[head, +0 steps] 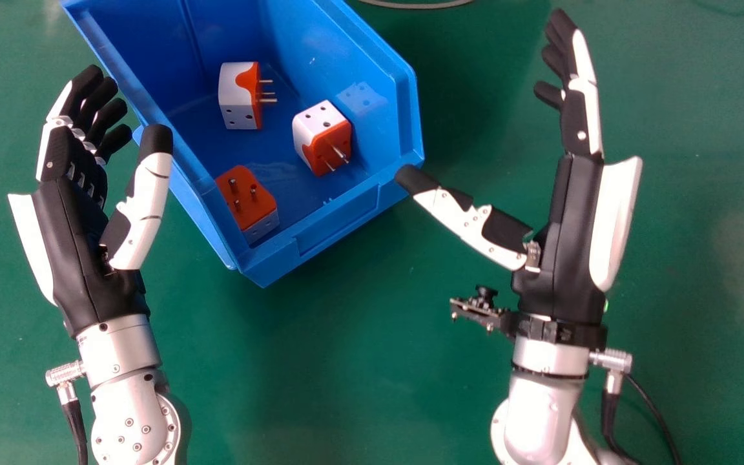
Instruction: Pick all objects and put in blue box
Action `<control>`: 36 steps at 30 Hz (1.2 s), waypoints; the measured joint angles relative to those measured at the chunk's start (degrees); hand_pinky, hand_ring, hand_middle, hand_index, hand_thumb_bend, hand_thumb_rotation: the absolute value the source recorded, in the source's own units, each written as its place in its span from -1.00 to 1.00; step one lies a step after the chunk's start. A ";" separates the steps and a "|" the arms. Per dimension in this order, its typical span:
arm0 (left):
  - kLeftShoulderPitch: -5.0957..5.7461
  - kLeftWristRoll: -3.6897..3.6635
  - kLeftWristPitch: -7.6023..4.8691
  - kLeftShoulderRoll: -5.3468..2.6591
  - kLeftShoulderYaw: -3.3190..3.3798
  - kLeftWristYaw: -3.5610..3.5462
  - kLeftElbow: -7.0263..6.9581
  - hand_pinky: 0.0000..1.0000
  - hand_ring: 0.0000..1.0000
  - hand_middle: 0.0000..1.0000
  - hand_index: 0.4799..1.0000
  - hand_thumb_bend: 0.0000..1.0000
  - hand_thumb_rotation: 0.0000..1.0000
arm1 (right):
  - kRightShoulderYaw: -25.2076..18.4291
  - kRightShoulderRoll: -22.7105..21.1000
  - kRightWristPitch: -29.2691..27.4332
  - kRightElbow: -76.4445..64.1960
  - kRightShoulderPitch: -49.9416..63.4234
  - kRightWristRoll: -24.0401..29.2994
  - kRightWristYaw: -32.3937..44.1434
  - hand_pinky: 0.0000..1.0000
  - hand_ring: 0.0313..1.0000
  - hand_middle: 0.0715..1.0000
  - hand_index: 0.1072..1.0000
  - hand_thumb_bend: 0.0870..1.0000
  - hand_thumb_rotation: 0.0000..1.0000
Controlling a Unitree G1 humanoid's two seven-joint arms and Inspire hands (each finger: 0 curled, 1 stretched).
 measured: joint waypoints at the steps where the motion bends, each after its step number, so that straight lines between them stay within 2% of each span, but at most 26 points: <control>1: 0.25 -0.03 0.00 -0.03 -0.06 -0.08 -0.45 0.55 0.59 0.64 0.22 0.35 -0.04 | -0.18 0.16 -0.34 -0.60 0.70 0.99 1.12 0.57 0.72 0.76 0.80 0.27 -0.10; 3: 0.71 -0.02 -0.02 -0.08 -0.12 -0.12 -1.28 0.54 0.58 0.63 0.22 0.36 -0.04 | -0.61 0.80 -0.53 -1.98 2.28 3.93 4.26 0.56 0.71 0.75 0.79 0.27 -0.02; 6: 1.05 -0.12 0.00 -0.09 -0.13 -0.19 -1.67 0.54 0.58 0.63 0.21 0.37 -0.03 | -1.21 1.49 -0.51 -3.11 4.24 6.78 8.22 0.54 0.70 0.75 0.78 0.26 0.02; 11: 1.08 -0.46 -0.03 -0.07 -0.14 -0.56 -1.60 0.54 0.58 0.63 0.21 0.38 -0.03 | -2.49 2.62 0.15 -4.67 6.24 9.02 13.03 0.49 0.68 0.73 0.77 0.24 0.08; 14: 1.08 -0.46 -0.16 -0.02 -0.12 -1.03 -1.00 0.55 0.58 0.63 0.21 0.38 -0.03 | -3.32 3.25 0.20 -4.92 7.16 10.50 15.15 0.48 0.68 0.74 0.78 0.23 0.10; 19: 1.12 -0.89 -0.30 -0.01 0.22 -1.39 -0.95 0.54 0.57 0.62 0.20 0.42 -0.02 | -4.49 4.31 0.24 -5.86 7.97 10.73 16.84 0.48 0.68 0.74 0.80 0.22 0.20; 23: 1.49 -0.89 -0.33 0.04 0.31 -1.69 -0.96 0.54 0.58 0.63 0.20 0.43 -0.02 | -4.94 4.42 0.25 -6.34 8.49 10.38 16.99 0.49 0.68 0.75 0.81 0.23 0.27; 29: 1.58 -0.77 -0.33 0.21 0.35 -1.71 -1.05 0.54 0.57 0.62 0.20 0.43 -0.01 | -5.07 4.47 0.21 -6.50 8.69 10.32 16.96 0.49 0.68 0.74 0.80 0.22 0.28; 33: 2.13 -0.91 -0.30 0.25 0.30 -2.41 -1.58 0.53 0.57 0.62 0.20 0.42 -0.01 | -5.03 4.48 0.19 -6.52 9.03 10.26 16.88 0.50 0.68 0.75 0.79 0.21 0.28; 36: 2.61 -0.87 -0.30 0.25 0.34 -2.48 -2.24 0.53 0.57 0.62 0.19 0.42 -0.01 | -4.98 4.48 0.18 -6.54 9.64 10.20 16.84 0.51 0.69 0.75 0.80 0.19 0.29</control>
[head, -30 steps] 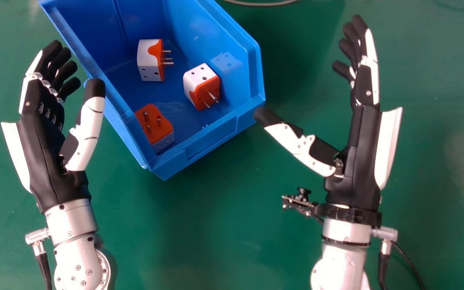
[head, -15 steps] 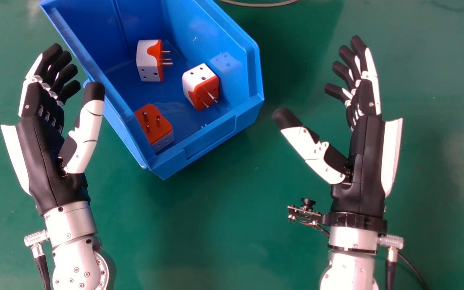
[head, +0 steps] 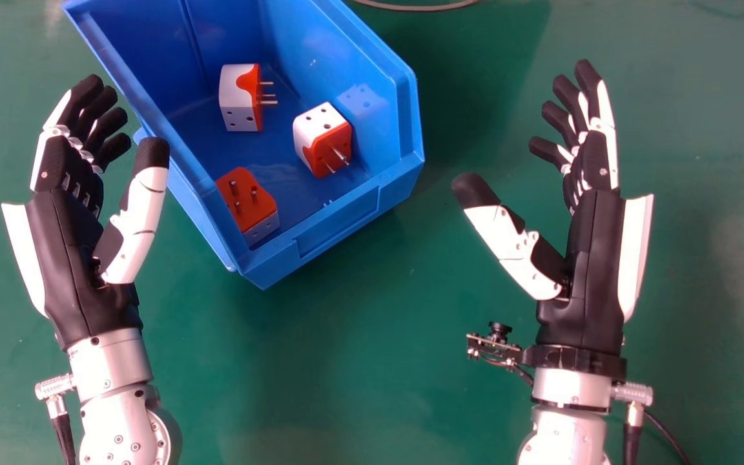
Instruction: Pick all objects and put in blue box
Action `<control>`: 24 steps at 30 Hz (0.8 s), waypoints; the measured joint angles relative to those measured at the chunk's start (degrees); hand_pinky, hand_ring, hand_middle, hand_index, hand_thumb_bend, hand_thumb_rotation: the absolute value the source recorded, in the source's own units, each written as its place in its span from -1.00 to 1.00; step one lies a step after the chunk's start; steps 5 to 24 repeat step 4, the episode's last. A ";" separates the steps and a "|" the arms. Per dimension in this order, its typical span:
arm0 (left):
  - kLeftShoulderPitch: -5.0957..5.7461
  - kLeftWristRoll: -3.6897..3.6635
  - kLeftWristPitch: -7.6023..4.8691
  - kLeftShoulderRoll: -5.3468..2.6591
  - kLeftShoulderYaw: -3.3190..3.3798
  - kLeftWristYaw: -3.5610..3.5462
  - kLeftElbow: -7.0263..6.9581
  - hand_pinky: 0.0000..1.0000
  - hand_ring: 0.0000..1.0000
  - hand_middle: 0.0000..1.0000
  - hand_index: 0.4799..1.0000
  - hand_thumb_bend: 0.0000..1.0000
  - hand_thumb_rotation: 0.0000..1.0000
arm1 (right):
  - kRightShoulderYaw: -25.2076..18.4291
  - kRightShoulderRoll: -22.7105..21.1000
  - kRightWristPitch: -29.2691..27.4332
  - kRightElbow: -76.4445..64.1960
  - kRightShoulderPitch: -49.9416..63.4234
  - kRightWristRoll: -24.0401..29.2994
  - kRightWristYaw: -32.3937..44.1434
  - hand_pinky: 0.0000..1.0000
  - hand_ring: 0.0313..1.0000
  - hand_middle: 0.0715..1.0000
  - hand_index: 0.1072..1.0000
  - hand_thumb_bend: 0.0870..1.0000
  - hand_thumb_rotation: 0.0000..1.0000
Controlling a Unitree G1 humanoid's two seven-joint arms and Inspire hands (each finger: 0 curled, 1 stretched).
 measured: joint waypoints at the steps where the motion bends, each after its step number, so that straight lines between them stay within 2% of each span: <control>1: 0.09 0.00 0.00 0.00 0.01 0.00 -0.27 0.53 0.57 0.62 0.19 0.42 -0.01 | 0.01 0.00 0.00 0.00 0.11 -0.08 -0.05 0.51 0.68 0.75 0.80 0.19 0.30; 4: 0.51 0.00 0.00 -0.04 -0.05 -0.03 -1.15 0.52 0.57 0.62 0.20 0.40 -0.03 | 0.05 0.00 -0.01 -0.04 0.16 -0.23 -0.09 0.53 0.68 0.75 0.79 0.17 0.34; 24: 0.51 0.00 0.00 -0.04 -0.05 -0.03 -1.15 0.52 0.57 0.62 0.20 0.40 -0.03 | 0.05 0.00 -0.01 -0.04 0.16 -0.23 -0.09 0.53 0.68 0.75 0.79 0.17 0.34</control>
